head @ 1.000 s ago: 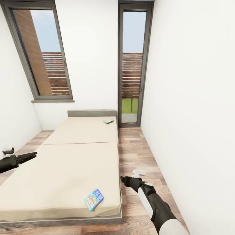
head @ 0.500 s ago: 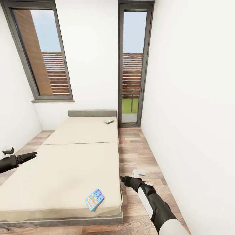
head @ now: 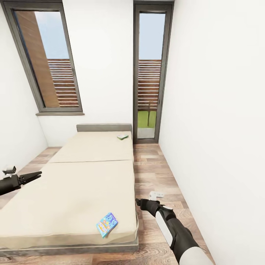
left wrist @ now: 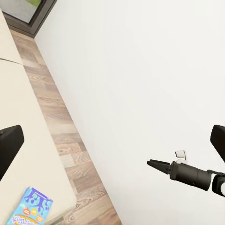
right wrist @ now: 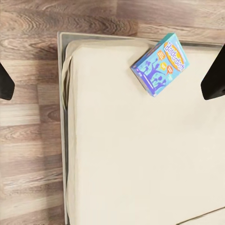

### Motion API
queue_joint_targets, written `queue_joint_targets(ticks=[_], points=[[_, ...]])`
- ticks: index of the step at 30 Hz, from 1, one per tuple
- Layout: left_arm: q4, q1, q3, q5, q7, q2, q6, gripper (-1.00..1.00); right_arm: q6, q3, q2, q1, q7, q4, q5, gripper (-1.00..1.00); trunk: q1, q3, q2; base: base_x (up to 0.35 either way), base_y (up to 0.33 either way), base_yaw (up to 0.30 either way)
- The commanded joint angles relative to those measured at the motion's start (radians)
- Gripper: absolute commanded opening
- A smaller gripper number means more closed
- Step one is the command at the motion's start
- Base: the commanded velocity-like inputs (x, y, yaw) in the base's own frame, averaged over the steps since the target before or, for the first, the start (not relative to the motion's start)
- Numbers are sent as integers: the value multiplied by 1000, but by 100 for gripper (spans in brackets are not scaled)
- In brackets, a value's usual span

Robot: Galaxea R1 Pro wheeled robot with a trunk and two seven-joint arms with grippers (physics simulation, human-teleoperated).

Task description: Put all the toys in the child's room - the three board games (two on the bed and one on the table), the two jigsaw puzzles on the table, and the tennis ball on the table - inside the toy box on the table in the child's room.

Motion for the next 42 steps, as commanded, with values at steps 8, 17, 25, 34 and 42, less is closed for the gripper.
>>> queue_joint_targets(ticks=[8,17,25,34,42], points=[[1,-1,1,-2,-5,0,11,100,7,0,0,0,1,-1,-3,100,0,-3,-1,-58,51,0],[0,-1,1,-2,-5,0,11,100,9,0,0,0,1,-1,-4,100,0,-12,-1,-67,127,-44],[0,-1,1,-2,-5,0,11,100,9,0,0,-1,1,-1,-4,100,0,-22,-1,-8,160,-114],[0,-1,1,-2,-5,0,11,100,6,1,0,-1,1,-1,-3,100,0,-29,-1,-1,41,-77],[0,-1,1,-2,-5,0,11,100,6,1,0,0,1,-1,-3,100,0,-29,-1,0,1,-3]])
